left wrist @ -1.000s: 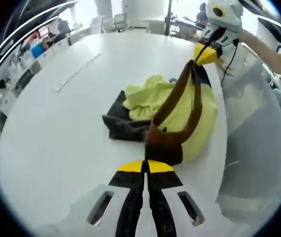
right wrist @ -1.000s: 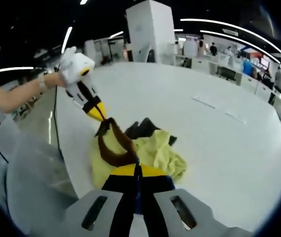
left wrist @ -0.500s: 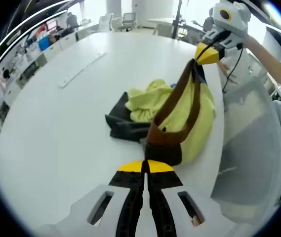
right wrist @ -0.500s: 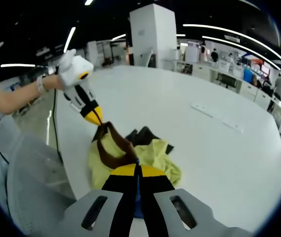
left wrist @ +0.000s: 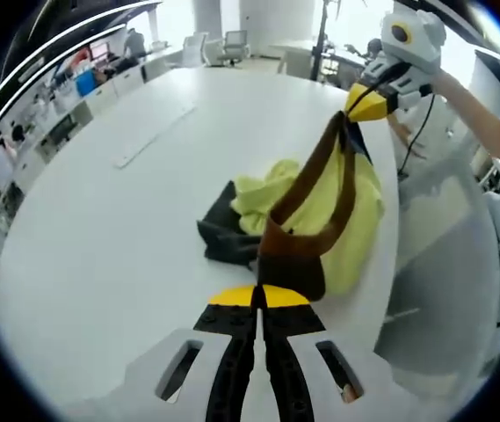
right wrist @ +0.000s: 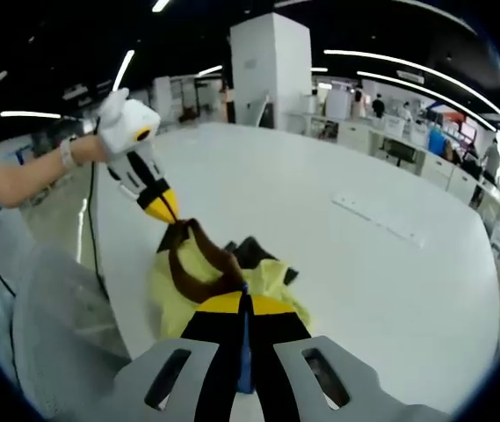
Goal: Fold the garment on the visible template until the final outline fits inside the template.
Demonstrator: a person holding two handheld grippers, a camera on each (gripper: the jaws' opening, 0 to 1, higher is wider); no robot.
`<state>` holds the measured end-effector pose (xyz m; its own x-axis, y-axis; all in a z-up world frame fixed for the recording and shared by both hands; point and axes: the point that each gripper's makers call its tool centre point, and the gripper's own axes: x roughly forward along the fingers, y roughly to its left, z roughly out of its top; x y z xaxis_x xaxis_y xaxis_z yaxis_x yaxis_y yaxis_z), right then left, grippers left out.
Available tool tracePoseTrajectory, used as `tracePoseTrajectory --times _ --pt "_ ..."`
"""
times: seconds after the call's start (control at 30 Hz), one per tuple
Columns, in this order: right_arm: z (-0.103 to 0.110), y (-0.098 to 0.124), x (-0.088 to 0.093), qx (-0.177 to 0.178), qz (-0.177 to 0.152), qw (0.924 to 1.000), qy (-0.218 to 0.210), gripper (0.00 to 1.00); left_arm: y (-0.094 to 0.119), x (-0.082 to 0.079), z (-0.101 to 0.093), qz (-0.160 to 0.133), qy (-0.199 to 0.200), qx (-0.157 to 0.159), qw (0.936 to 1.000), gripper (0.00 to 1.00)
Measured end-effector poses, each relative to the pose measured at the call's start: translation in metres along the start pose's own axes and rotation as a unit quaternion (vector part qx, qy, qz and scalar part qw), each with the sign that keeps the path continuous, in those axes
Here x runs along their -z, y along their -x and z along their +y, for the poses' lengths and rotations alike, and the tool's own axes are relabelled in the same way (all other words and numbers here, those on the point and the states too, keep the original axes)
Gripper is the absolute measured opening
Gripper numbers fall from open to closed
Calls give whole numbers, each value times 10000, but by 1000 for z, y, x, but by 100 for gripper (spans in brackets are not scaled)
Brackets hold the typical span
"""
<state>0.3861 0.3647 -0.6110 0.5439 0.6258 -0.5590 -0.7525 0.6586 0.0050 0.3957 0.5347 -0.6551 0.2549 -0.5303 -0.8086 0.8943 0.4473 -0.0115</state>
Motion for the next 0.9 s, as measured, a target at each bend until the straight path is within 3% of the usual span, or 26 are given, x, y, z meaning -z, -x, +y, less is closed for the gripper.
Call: tracePoseTrajectory --times 0.4,0.9 --pt "-8 18 -27 89 -272 9996 65 2 26 -30 8 -285 130 -300 9991 0" --pt "-20 36 -61 271 -502 9978 331 2 53 -61 15 -566 -35 -574 9967 0"
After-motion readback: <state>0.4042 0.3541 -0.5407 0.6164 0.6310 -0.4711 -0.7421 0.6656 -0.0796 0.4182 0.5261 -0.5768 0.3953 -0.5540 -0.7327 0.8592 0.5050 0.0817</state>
